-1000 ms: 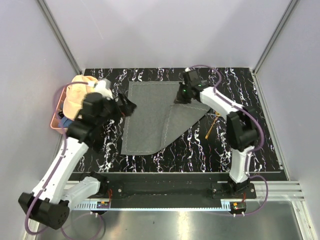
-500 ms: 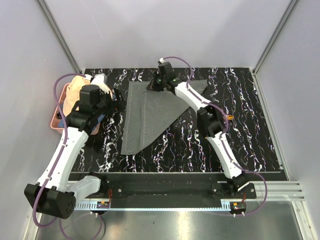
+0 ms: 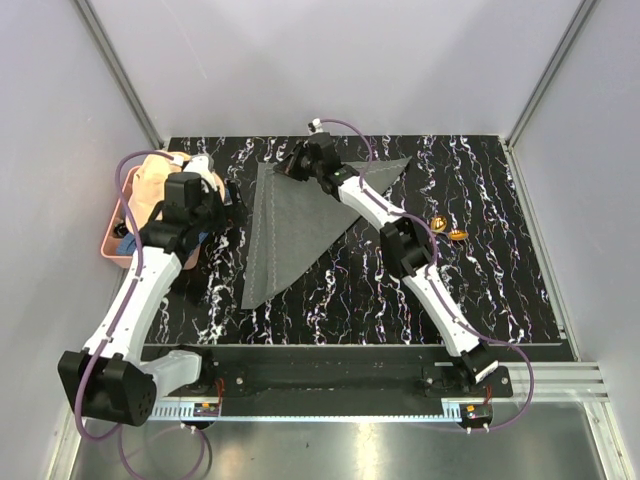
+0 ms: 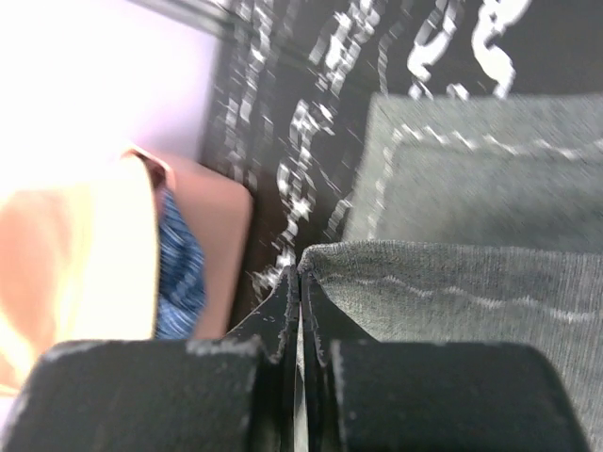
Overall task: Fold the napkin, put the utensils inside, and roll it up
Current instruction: Fold the napkin
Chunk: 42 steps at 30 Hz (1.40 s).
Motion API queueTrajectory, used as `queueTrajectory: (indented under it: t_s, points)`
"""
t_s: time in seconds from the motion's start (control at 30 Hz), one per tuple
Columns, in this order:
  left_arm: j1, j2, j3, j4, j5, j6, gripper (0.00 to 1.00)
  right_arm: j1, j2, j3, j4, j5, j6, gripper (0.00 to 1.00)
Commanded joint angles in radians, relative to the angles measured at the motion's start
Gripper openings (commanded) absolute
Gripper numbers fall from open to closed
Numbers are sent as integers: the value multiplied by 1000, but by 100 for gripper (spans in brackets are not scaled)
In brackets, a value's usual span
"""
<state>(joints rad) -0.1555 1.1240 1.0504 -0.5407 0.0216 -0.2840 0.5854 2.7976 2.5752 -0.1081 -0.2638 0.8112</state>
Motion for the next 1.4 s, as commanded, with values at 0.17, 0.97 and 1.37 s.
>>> queueTrajectory:
  t_s: [0.17, 0.97, 1.37]
  points:
    - [16, 19, -7, 61, -8, 12, 99, 10, 109, 115, 254, 75, 166, 0]
    - [28, 68, -9, 61, 26, 0, 99, 19, 234, 172, 400, 198, 353, 0]
    - [25, 108, -53, 71, 133, -79, 99, 25, 254, 186, 400, 180, 335, 8]
